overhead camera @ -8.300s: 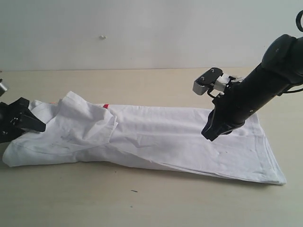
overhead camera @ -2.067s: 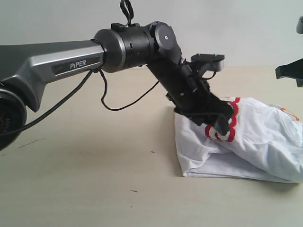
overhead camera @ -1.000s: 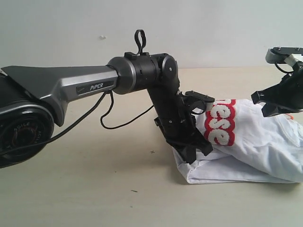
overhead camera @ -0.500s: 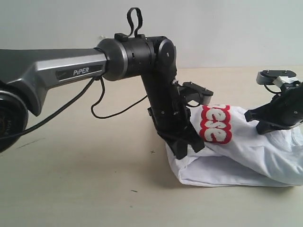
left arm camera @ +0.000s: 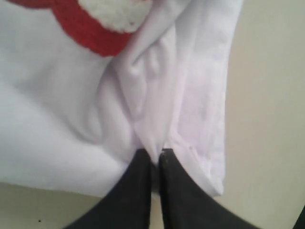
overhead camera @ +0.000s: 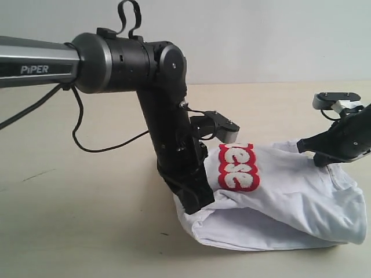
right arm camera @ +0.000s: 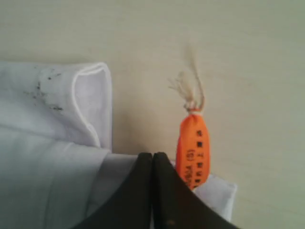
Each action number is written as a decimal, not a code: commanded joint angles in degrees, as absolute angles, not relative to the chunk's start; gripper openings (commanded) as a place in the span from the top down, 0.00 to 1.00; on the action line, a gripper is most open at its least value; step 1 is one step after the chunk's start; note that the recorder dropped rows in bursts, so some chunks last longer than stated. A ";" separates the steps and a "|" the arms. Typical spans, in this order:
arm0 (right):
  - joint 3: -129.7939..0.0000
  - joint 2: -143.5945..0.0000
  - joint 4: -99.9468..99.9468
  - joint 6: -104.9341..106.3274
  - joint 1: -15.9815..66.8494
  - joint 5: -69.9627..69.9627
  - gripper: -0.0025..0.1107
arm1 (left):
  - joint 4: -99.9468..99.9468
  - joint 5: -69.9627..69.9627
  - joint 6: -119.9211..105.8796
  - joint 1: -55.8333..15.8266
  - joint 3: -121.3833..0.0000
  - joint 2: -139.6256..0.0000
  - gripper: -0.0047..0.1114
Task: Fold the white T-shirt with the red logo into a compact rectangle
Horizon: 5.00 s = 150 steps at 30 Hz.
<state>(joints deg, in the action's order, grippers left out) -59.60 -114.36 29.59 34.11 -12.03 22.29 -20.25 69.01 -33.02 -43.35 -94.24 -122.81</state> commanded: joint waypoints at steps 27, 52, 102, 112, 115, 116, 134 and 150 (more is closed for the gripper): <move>-60.13 -116.84 43.51 44.83 -1.31 22.70 0.98 | -21.79 69.96 -35.95 -41.81 -85.71 -121.37 0.96; -64.45 -109.57 42.74 42.27 -1.31 26.41 0.98 | -25.01 65.92 -40.53 -35.77 -74.15 -111.03 0.48; -64.45 -102.00 52.12 48.75 -1.31 64.69 0.98 | -77.12 69.96 -57.88 -18.52 -74.15 -119.97 0.08; -64.45 -95.95 38.51 35.33 -1.31 53.34 0.98 | -75.30 69.96 -51.26 -17.87 -74.15 -119.76 0.09; -64.45 -93.30 38.51 33.77 -1.31 51.95 0.98 | -75.44 69.96 -51.21 -17.99 -74.15 -119.76 0.42; -64.45 -92.83 38.34 33.49 -1.31 52.28 0.98 | -75.86 69.96 -50.55 -17.99 -74.15 -119.76 0.71; -64.33 -92.73 35.37 26.83 -1.31 54.19 0.98 | -55.56 52.01 -38.66 -29.62 -72.73 -123.40 0.94; -64.33 -92.85 36.01 26.95 -1.31 50.54 0.98 | -56.17 39.49 -36.99 -18.43 -72.73 -127.23 0.94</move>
<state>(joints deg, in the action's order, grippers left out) -64.01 -93.27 35.42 26.83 -1.02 52.05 -59.03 44.86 -37.13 -21.91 -72.94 -125.91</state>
